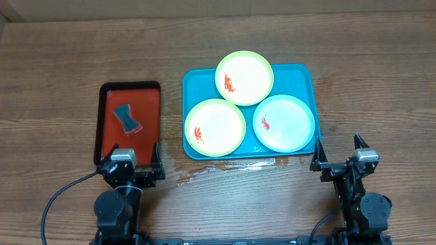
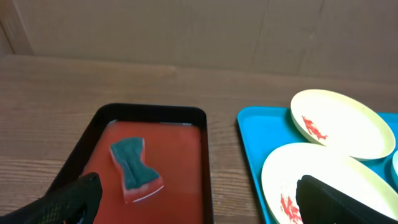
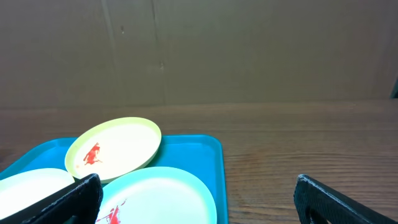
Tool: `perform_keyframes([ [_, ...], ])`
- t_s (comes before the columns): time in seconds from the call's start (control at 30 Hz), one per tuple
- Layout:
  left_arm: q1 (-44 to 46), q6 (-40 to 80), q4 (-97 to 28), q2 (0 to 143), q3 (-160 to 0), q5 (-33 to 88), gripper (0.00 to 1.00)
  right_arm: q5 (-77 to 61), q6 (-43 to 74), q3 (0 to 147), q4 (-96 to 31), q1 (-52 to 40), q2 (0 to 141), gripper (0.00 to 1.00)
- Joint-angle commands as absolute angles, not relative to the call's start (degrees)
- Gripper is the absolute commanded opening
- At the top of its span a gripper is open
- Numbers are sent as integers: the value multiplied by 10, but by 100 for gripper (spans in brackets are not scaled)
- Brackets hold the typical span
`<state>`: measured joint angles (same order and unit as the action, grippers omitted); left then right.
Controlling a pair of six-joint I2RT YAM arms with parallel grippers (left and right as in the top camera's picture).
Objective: Clean dirty plates on tray and stack at the side
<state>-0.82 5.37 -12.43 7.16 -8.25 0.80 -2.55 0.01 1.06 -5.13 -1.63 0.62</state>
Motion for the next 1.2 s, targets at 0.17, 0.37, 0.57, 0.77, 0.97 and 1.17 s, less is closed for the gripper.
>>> perform_keyframes([
  [0.17,-7,45,-147,74,-55,-1,100,-22,0,5,-47,-17,2,100],
  [0.37,-7,45,-82,74,-68,42,100,-22,0,5,-47,-17,2,100],
  [0.57,-7,45,-157,196,-205,40,100,-22,0,5,-47,-17,2,100],
  [0.77,-7,13,-209,525,-399,105,100,-22,0,5,-47,-17,2,100],
  [0.97,-50,185,-254,705,-519,-78,100,-22,0,5,-47,-17,2,100],
  [1.17,-79,199,-232,789,-534,-83,100,-22,0,5,-47,-17,2,100],
])
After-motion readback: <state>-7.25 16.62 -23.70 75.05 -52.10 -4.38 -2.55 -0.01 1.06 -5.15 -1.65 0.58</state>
